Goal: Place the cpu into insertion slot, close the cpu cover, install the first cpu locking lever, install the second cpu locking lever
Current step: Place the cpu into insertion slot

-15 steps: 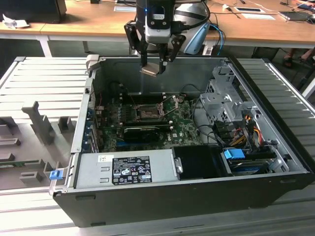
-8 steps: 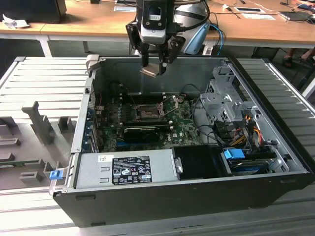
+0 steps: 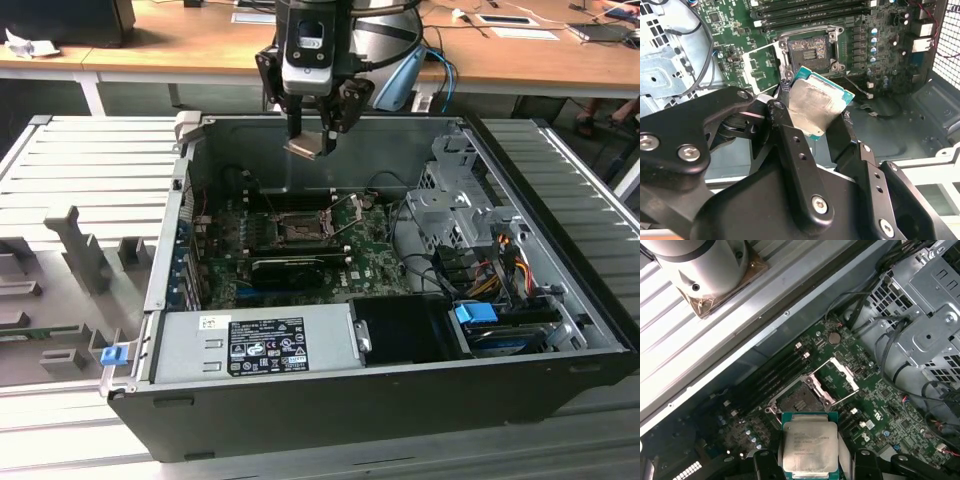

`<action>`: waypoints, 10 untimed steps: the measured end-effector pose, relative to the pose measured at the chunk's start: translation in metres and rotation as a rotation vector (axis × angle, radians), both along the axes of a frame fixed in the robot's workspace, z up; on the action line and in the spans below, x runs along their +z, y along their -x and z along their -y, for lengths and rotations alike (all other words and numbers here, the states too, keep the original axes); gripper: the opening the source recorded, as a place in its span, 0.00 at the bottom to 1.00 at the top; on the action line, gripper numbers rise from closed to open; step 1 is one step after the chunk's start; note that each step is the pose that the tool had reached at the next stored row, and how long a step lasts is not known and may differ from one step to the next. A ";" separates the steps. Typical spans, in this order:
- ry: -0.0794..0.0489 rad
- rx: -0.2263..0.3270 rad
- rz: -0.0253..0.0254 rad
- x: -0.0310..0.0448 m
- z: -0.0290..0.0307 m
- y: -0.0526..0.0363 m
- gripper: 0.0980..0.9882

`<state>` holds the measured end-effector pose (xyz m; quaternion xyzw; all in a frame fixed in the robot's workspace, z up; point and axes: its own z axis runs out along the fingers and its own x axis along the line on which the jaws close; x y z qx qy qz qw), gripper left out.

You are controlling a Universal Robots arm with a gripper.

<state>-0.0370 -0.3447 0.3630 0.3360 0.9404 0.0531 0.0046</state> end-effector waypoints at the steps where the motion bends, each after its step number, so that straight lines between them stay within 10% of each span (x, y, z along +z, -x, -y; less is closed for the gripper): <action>1: -0.001 0.000 0.0000 -0.0001 0.0000 0.0000 0.49; 10: -0.011 -0.001 0.0000 -0.0022 0.0000 0.0000 0.49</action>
